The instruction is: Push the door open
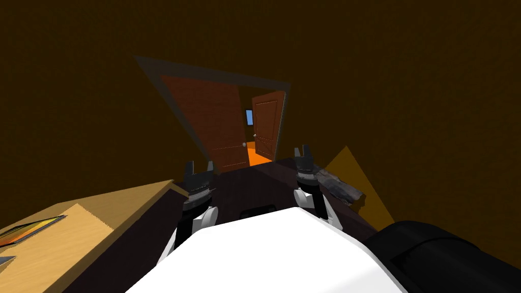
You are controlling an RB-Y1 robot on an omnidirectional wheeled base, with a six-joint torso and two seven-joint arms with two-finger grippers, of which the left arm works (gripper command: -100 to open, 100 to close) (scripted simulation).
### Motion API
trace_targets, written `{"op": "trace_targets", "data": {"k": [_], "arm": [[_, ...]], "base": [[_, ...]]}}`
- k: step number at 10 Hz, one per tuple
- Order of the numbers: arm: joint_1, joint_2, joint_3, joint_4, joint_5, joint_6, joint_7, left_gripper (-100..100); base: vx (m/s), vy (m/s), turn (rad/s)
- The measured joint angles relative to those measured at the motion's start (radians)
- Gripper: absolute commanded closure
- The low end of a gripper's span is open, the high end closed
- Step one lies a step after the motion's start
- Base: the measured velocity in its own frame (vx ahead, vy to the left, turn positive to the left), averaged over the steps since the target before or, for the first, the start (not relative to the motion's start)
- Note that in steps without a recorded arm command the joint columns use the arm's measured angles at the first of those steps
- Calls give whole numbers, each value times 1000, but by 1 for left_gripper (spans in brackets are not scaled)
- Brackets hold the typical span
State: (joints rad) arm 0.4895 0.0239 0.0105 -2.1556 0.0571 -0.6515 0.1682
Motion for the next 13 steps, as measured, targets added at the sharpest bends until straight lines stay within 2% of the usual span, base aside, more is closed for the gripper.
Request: {"op": "trace_targets", "data": {"k": [4, 8, 13], "arm": [[-28, 15, 2, 72, 34, -14, 44, -100], [-70, 30, 5, 169, 83, -27, 105, -100], [-112, 49, 12, 289, 140, -57, 180, -100]], "base": [[75, 11, -64], [117, 23, -91], [98, 27, -83]]}}
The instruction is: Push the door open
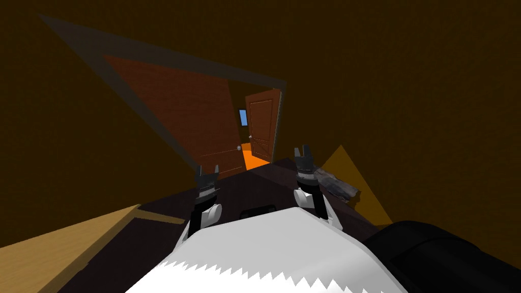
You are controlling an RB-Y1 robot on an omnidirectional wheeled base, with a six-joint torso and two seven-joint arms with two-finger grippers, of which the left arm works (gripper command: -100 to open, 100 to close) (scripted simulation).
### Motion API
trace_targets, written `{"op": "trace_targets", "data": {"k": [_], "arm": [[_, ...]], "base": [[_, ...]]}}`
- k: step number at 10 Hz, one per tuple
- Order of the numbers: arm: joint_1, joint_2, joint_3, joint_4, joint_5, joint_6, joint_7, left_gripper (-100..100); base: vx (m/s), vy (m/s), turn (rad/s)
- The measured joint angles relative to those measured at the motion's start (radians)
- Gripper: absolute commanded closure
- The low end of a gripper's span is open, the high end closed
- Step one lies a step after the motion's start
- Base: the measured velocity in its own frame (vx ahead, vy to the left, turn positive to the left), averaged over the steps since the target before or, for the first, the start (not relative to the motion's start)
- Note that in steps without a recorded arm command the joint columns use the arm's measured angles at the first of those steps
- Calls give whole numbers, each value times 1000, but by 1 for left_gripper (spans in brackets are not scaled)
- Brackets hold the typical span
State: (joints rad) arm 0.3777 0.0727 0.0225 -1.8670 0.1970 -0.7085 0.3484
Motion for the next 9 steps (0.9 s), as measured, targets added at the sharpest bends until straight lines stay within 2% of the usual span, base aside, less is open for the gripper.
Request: {"op": "trace_targets", "data": {"k": [9], "arm": [[-98, 12, 8, 231, 107, -41, 137, -100]], "base": [[95, 29, -86]]}}
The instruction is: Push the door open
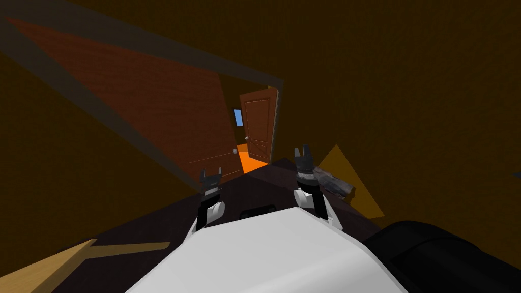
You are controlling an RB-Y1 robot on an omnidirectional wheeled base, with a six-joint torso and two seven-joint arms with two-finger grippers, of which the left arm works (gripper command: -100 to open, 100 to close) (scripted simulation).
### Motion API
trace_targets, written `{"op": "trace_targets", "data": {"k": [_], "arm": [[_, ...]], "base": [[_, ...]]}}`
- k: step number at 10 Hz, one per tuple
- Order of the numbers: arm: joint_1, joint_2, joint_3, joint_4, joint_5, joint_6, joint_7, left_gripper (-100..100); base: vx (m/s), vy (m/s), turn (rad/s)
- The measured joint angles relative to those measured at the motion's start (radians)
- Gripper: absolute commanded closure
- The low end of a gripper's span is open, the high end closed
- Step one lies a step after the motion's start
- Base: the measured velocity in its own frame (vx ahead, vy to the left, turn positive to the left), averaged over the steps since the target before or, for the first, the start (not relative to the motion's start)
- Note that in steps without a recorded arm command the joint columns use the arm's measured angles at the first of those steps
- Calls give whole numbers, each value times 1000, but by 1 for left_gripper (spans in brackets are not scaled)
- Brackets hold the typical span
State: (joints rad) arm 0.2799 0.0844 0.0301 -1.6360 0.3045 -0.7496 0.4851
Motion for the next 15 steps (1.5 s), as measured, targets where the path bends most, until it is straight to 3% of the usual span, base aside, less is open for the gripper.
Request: {"op": "trace_targets", "data": {"k": [4, 15], "arm": [[-32, 4, 5, 79, 41, -13, 53, -100], [-142, -1, 15, 366, 177, -72, 232, -100]], "base": [[68, 26, -57], [89, 38, -90]]}}
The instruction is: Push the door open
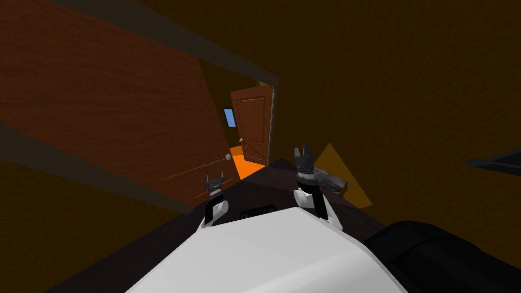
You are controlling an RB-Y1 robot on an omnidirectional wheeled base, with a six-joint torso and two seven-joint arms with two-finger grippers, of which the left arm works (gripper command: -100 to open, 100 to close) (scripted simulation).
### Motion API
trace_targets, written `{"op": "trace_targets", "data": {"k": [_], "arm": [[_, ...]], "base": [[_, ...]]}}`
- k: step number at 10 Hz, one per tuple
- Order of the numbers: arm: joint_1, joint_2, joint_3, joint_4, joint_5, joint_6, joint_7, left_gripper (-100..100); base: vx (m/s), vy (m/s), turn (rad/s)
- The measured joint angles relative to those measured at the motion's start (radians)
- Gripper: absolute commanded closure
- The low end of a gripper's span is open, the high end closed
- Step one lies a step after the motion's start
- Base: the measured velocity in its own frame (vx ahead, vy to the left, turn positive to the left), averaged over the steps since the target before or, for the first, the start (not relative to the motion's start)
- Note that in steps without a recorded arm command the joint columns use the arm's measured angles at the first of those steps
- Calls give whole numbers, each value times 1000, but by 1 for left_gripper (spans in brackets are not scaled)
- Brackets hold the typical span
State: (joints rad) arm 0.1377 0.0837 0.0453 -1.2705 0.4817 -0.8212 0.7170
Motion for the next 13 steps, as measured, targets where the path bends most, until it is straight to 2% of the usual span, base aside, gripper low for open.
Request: {"op": "trace_targets", "data": {"k": [4, 7, 13], "arm": [[-47, -10, 6, 103, 48, -18, 58, -100], [-62, -18, 7, 146, 76, -22, 92, -100], [-113, -34, 12, 272, 134, -48, 167, -100]], "base": [[89, 51, -81], [64, 36, -41], [75, 42, -74]]}}
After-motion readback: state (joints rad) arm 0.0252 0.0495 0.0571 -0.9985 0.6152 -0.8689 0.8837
